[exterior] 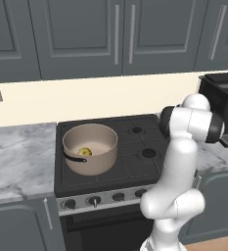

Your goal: Put the squash and potato in the pot. Retrieve the spatula and lightly stir the vegetables in the pot.

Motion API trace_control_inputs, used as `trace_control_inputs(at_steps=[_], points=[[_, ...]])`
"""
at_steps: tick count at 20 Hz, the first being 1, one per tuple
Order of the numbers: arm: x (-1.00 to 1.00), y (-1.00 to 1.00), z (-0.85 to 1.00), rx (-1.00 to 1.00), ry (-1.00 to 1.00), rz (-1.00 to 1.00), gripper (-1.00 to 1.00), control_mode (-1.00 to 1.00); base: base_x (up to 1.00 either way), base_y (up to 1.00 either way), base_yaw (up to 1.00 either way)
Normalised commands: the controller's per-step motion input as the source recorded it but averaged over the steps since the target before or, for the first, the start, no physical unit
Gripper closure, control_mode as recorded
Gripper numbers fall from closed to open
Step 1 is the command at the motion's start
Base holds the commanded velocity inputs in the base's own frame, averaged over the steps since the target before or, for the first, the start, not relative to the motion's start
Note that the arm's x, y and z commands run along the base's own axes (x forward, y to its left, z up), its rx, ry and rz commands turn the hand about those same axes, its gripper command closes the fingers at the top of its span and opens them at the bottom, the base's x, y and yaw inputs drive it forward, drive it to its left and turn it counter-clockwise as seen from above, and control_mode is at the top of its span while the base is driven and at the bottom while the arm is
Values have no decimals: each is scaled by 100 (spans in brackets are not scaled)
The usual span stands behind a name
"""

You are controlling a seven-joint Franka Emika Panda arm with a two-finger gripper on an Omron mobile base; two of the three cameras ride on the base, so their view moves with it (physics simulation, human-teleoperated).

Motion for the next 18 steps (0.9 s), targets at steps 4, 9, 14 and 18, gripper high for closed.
trace_control_inputs(at_steps=[4,9,14,18], points=[[38,-17,-21,0,1,3,-100,-100,0,0,0],[13,-16,-28,0,6,2,-100,-100,0,0,0],[13,-7,-28,0,5,3,-100,-100,0,0,0],[0,0,-28,0,5,1,-100,-100,0,0,0]])
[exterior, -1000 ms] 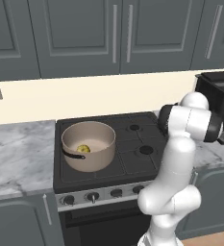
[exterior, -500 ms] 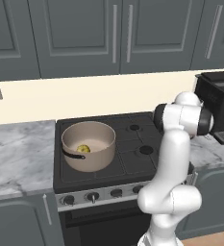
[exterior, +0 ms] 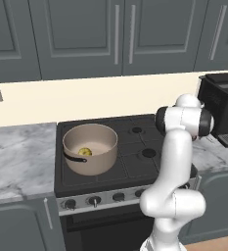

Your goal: Put the squash and potato in the pot. Retrieve the spatula and lightly stir the vegetables in the pot.

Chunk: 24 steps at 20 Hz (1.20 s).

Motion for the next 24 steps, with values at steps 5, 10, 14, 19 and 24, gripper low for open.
trace_control_inputs(at_steps=[5,10,14,19,24], points=[[-4,3,-32,1,8,0,100,-100,0,0,0],[-28,0,-1,8,-1,3,100,-100,0,0,0],[-79,6,17,14,-14,16,100,-100,0,0,0],[-66,23,30,2,-22,24,100,-100,0,0,0],[-55,35,41,0,-13,27,100,-100,0,0,0]])
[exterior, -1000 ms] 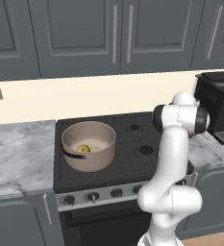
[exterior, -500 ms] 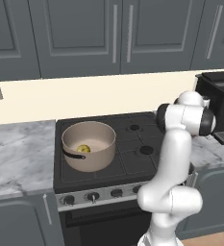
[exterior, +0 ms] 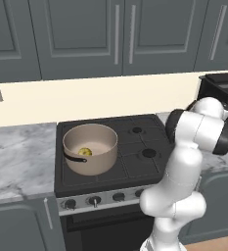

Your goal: Put the squash and potato in the pot. Retrieve the spatula and lightly stir the vegetables in the pot.

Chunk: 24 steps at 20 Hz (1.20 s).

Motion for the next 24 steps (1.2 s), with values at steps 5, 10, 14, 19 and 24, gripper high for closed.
trace_control_inputs(at_steps=[5,10,14,19,24], points=[[-39,51,56,0,-6,21,100,-100,0,0,0],[-27,65,56,0,-7,7,100,-100,0,0,0],[-26,69,60,0,-10,0,100,-100,0,0,0],[-26,82,51,0,-9,0,100,-100,0,0,0],[-34,81,47,0,-6,0,100,-100,0,0,0]])
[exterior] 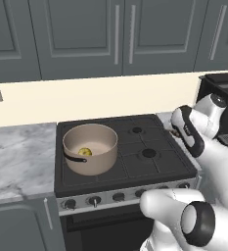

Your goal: Put the squash and potato in the pot. Retrieve the spatula and lightly stir the vegetables in the pot.

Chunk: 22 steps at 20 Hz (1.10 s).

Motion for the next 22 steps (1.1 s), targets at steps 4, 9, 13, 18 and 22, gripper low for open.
trace_control_inputs(at_steps=[4,9,13,18,22], points=[[-32,83,50,0,-3,0,100,-100,0,0,0],[-24,92,49,-4,0,0,100,-100,0,0,0],[-11,93,50,-5,0,0,100,-100,0,0,0],[-3,93,38,-3,0,0,100,-100,0,0,0],[0,82,17,0,1,0,100,-100,0,0,0]])
